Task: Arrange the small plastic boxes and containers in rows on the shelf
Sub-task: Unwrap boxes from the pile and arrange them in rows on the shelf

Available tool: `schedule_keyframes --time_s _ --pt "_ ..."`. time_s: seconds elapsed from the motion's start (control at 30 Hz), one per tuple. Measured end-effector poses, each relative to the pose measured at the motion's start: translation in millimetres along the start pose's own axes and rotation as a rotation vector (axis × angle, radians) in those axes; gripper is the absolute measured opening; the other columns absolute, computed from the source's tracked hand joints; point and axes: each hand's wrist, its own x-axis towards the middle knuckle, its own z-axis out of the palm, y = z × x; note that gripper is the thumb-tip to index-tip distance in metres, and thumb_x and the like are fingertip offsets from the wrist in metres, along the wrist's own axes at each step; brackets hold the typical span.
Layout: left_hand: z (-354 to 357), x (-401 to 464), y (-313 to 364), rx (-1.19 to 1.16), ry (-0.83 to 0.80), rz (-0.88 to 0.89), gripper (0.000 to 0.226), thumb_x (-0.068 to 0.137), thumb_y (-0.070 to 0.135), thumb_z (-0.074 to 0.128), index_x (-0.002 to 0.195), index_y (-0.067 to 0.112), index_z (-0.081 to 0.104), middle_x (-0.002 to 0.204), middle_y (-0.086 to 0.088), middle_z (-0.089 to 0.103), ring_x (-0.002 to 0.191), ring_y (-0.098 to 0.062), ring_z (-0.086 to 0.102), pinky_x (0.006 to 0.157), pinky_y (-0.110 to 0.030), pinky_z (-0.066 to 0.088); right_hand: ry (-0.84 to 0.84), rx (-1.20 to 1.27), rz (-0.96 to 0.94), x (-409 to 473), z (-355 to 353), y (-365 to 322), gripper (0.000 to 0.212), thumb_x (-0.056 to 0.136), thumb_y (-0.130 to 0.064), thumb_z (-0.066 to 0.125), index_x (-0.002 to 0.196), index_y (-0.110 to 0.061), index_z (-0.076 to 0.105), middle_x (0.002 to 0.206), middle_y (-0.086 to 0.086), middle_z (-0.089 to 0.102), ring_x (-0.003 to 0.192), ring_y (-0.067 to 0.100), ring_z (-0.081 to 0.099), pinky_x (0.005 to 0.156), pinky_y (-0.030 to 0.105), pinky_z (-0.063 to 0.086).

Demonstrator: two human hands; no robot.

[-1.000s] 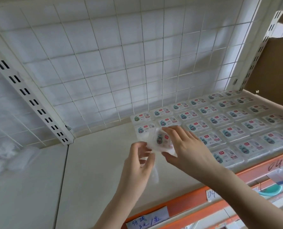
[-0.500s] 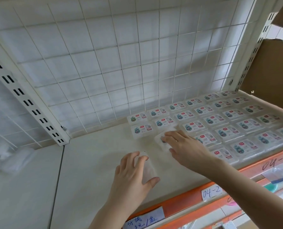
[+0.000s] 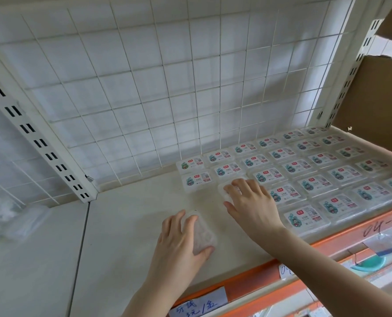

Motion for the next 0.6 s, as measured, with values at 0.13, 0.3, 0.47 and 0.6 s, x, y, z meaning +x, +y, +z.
schedule_keyframes --time_s 0.13,0.3,0.47,0.6 --pt "-3.5 0.0 1.2 -0.033 0.006 0.0 0.069 0.08 0.055 0.06 0.137 0.028 0.035 0.145 0.007 0.027 0.133 -0.014 0.02 0.105 -0.026 0.029 0.023 -0.006 0.027 -0.3 2.6 -0.7 0.037 0.061 -0.03 0.085 0.092 -0.016 0.069 0.097 0.003 0.066 0.085 0.028 0.064 0.068 0.035 0.053" --pt "-5.6 0.4 0.1 -0.001 -0.01 -0.003 0.067 0.081 0.058 0.056 0.137 0.032 0.032 0.144 0.011 0.023 0.133 -0.01 0.015 0.107 -0.022 0.025 0.052 -0.014 0.03 2.0 3.8 -0.5 0.036 0.062 -0.033 0.084 0.09 -0.017 0.067 0.094 0.002 0.064 0.082 0.028 0.063 0.065 0.035 0.052" --pt "-5.5 0.1 0.4 -0.03 -0.002 -0.017 0.066 0.081 0.056 0.058 0.136 0.03 0.035 0.143 0.009 0.026 0.134 -0.012 0.017 0.108 -0.024 0.025 0.053 -0.028 0.042 4.3 4.3 -1.8 0.039 0.061 -0.034 0.085 0.09 -0.016 0.067 0.093 0.002 0.063 0.08 0.027 0.062 0.062 0.037 0.051" --pt "-3.8 0.3 -1.3 -0.044 0.032 -0.007 0.065 0.08 0.054 0.06 0.135 0.029 0.038 0.142 0.008 0.029 0.134 -0.012 0.019 0.108 -0.025 0.026 0.025 -0.027 0.068 5.0 3.7 -4.1 0.039 0.061 -0.034 0.085 0.09 -0.016 0.067 0.093 0.003 0.064 0.081 0.027 0.062 0.062 0.038 0.052"
